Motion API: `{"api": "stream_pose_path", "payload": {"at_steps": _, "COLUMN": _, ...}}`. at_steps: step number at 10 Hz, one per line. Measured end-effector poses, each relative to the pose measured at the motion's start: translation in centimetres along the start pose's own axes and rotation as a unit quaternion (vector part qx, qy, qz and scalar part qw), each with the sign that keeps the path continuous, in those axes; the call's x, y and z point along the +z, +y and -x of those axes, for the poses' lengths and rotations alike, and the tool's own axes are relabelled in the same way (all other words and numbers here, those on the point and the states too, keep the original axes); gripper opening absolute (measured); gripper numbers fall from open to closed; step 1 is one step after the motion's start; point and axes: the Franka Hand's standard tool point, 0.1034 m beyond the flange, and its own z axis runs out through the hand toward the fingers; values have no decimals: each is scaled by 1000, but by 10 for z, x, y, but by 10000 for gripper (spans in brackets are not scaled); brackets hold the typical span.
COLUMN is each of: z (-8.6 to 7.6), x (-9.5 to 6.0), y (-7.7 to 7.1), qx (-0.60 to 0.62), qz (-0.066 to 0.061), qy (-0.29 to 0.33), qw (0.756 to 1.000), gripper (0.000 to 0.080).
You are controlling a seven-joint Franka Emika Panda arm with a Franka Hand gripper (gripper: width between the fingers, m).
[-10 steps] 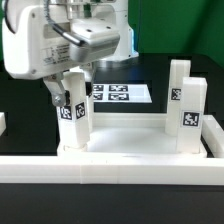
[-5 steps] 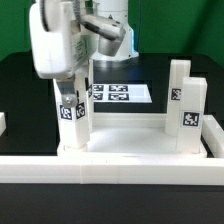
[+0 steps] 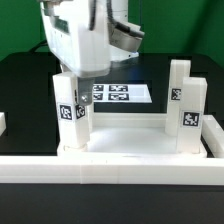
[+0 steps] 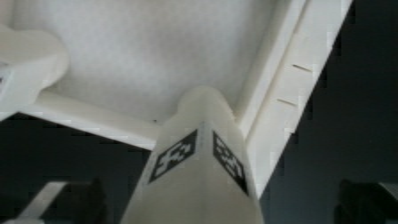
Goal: Assemble desk
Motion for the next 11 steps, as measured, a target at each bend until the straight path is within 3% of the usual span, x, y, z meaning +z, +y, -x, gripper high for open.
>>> {"api": "stream_pose_path", "payload": {"at_steps": 3, "z": -1, "x": 0, "y": 1, "qx": -120, "qz": 5, "qy": 4, "qw": 993, "gripper": 649}}
{"api": "stream_pose_path", "payload": {"at_steps": 9, "z": -6, "x": -1, "y": 3, "qx": -316, "qz": 14, "qy": 9, "qw": 948, "gripper": 649}}
{"api": "stream_pose_path", "payload": {"at_steps": 11, "z": -6, "x": -1, "y": 3, "qx": -314, "qz": 14, "qy": 9, "qw": 949, "gripper": 381}}
